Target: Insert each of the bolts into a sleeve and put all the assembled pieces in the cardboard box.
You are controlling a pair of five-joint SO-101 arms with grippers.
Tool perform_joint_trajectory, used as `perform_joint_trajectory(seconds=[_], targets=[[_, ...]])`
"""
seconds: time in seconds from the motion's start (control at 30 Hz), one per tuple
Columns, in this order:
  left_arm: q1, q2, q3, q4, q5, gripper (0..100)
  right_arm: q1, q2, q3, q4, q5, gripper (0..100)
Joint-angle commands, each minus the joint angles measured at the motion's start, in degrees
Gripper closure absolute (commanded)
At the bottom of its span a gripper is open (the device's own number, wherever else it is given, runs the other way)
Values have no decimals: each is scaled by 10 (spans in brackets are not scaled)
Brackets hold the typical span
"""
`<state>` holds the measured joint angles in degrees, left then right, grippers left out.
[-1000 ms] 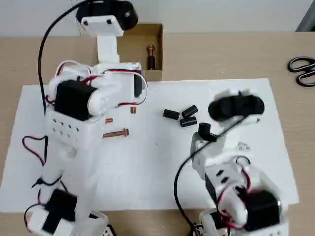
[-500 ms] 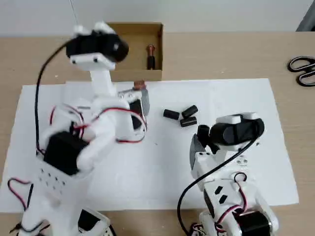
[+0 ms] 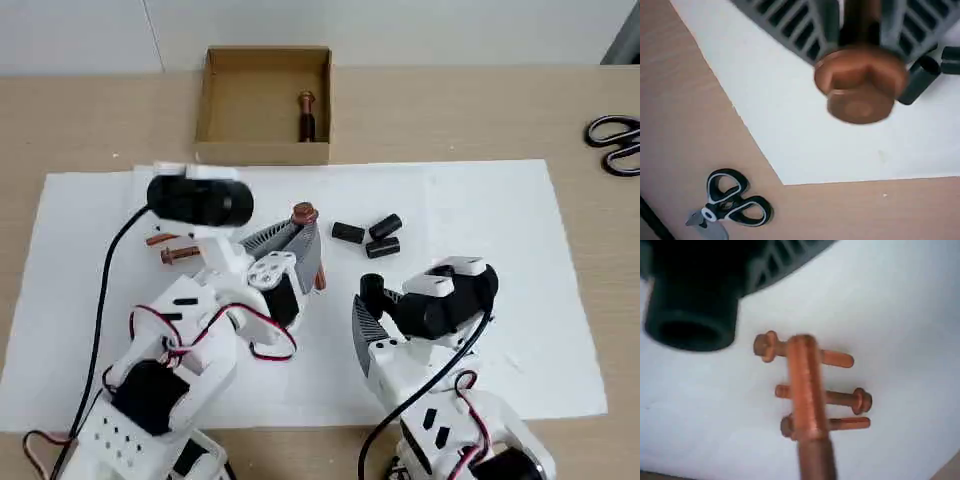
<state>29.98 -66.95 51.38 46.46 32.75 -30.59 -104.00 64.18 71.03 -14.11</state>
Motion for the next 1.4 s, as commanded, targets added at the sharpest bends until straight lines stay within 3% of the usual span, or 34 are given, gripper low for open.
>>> perform_joint_trajectory(seconds=[0.0, 0.17, 0.43, 0.57, 0.87, 1.03, 1.37], targets=[[5, -33, 0, -21, -5, 994, -29, 0, 0, -14, 6, 995], [6, -42, -1, -21, -8, 994, -88, 1, 4, -14, 6, 995], [6, -42, -1, -74, -7, 994, -116, 1, 5, -10, 6, 995], [38, -40, 0, -90, -7, 994, -127, 1, 13, -10, 33, 995], [64, -43, 0, -87, -10, 994, -123, 1, 14, -15, 58, 995], [64, -43, -13, -87, -11, 994, -59, 0, 14, -14, 61, 995], [68, -43, -17, -68, -11, 994, -55, 0, 13, -23, 74, 995]])
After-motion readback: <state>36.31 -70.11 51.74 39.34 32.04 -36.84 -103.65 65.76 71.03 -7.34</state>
